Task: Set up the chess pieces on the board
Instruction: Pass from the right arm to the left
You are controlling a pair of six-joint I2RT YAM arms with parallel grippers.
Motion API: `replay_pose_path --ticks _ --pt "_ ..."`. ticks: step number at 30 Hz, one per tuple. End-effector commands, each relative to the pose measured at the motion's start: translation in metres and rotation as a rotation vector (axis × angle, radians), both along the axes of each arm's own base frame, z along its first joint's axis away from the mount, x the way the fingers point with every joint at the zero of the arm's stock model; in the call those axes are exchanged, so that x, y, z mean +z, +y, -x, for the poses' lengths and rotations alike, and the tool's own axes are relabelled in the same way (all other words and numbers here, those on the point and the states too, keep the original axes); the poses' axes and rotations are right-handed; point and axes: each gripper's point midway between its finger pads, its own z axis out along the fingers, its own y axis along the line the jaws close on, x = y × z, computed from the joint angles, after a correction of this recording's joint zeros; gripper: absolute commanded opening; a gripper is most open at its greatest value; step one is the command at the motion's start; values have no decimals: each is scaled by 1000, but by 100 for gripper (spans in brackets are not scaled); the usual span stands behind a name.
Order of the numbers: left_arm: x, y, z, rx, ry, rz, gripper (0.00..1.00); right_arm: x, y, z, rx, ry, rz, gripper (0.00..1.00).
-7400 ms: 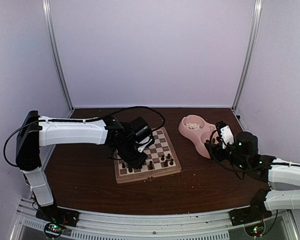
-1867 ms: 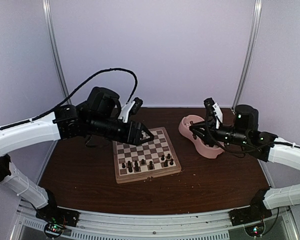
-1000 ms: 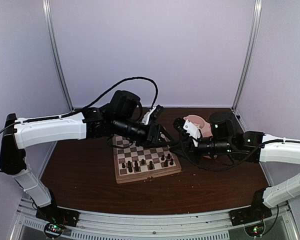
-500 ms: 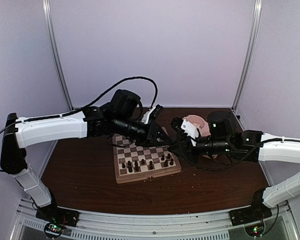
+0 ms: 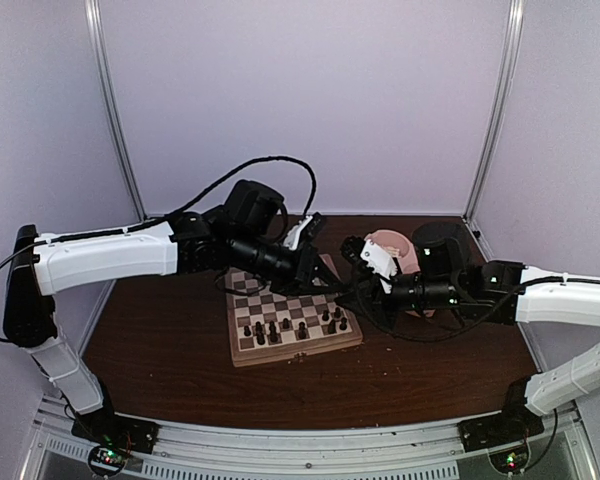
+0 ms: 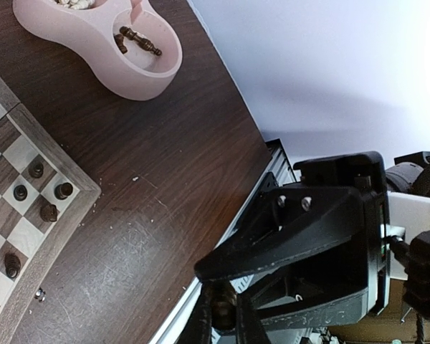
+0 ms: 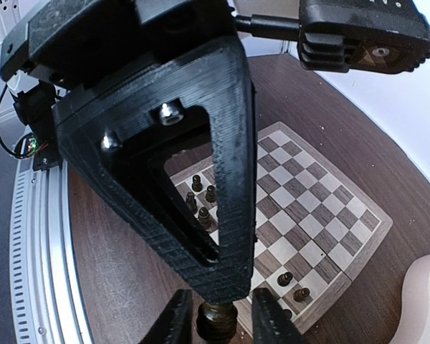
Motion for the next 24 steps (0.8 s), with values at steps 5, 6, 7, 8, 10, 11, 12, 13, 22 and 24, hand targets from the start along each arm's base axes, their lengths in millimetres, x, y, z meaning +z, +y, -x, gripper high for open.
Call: replay_pose_path --ticks 5,6,7,8,10,11,12,13,22,24 --pt "15 -5 -3 -11 -40 25 0 9 -2 -2 -23 -28 -11 58" --pt "14 -4 -3 -10 -41 18 0 9 -4 -2 -29 -32 -9 61" --pt "14 -4 -3 -10 -44 14 0 8 -7 -1 -36 -33 -5 62" --pt "14 -3 -3 -10 -47 12 0 8 -9 0 -40 -35 -5 63" --pt "15 -1 -3 -15 -51 16 0 8 -16 3 -47 -34 -13 63" --pt "17 0 -2 -18 -50 22 0 9 -18 5 -50 -33 -21 63" --pt "19 0 -2 -23 -48 36 0 9 -21 7 -49 -26 -28 63" --pt "21 1 -3 -22 -37 51 0 10 -24 9 -50 -24 -38 63" --pt "41 11 -7 -16 12 168 0 34 -36 29 -42 22 -230 63" --pt "43 13 -7 -12 23 193 0 41 -37 29 -54 26 -285 63"
